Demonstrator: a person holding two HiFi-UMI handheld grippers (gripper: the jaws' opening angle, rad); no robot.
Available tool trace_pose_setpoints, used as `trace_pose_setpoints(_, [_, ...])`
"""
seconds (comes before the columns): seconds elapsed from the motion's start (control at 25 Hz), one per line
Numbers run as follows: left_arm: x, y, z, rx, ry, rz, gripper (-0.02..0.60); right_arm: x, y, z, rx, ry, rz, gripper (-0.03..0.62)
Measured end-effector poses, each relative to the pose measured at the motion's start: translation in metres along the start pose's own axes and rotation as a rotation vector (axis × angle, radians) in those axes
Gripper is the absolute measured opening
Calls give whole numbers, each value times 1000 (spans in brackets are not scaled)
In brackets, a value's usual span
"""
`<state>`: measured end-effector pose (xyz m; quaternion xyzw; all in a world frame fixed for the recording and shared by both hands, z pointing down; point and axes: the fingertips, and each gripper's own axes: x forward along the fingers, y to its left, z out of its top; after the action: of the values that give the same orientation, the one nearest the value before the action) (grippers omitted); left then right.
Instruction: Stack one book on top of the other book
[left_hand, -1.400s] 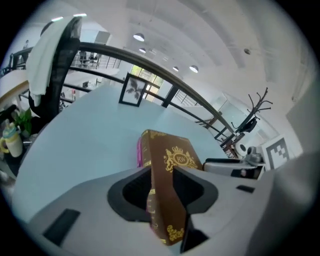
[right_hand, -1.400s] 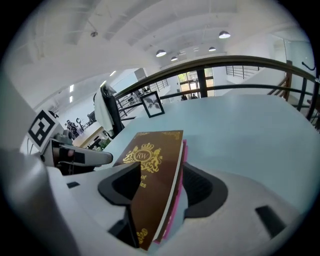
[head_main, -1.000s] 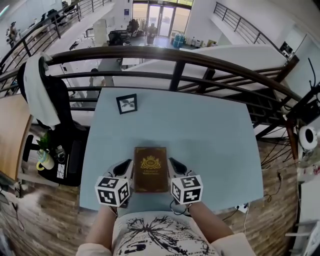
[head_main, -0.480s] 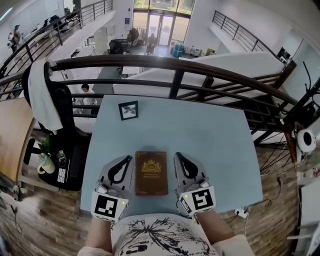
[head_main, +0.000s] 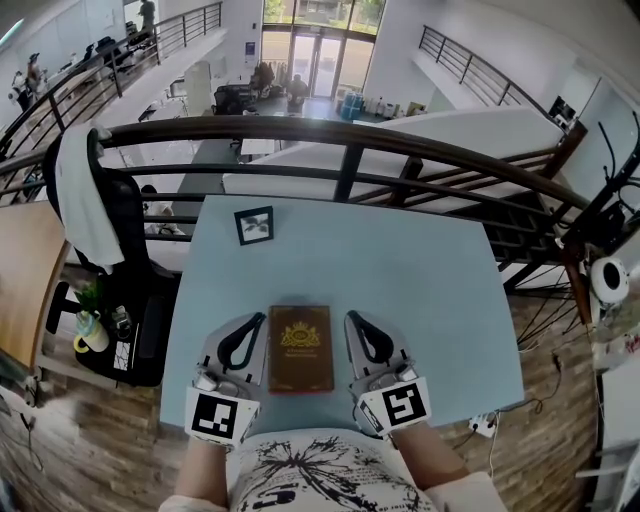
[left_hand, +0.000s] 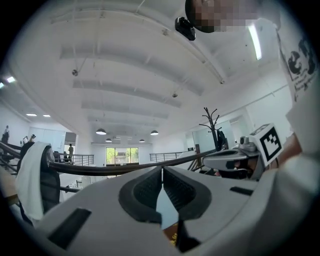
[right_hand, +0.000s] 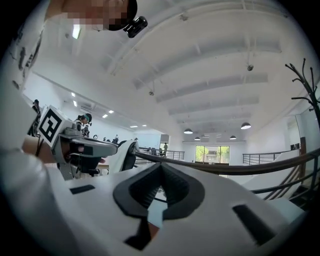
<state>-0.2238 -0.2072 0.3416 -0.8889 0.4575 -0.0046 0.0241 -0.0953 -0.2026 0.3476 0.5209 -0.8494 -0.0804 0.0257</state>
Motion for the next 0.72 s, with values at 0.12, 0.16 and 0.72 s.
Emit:
trace_pose_setpoints(0.12, [1,-2,-2,-6,14,-7,15,-1,5,-5,-11,30,26,-9])
trace_pose_setpoints(0.16, [1,-3,-4,-4,22,-14,15,-1,7,-7,-10,35,29,-9])
trace_pose_setpoints(0.72, [0,-3,-9,6,25,-20,15,-6,12,-8,16,33,-2,-9])
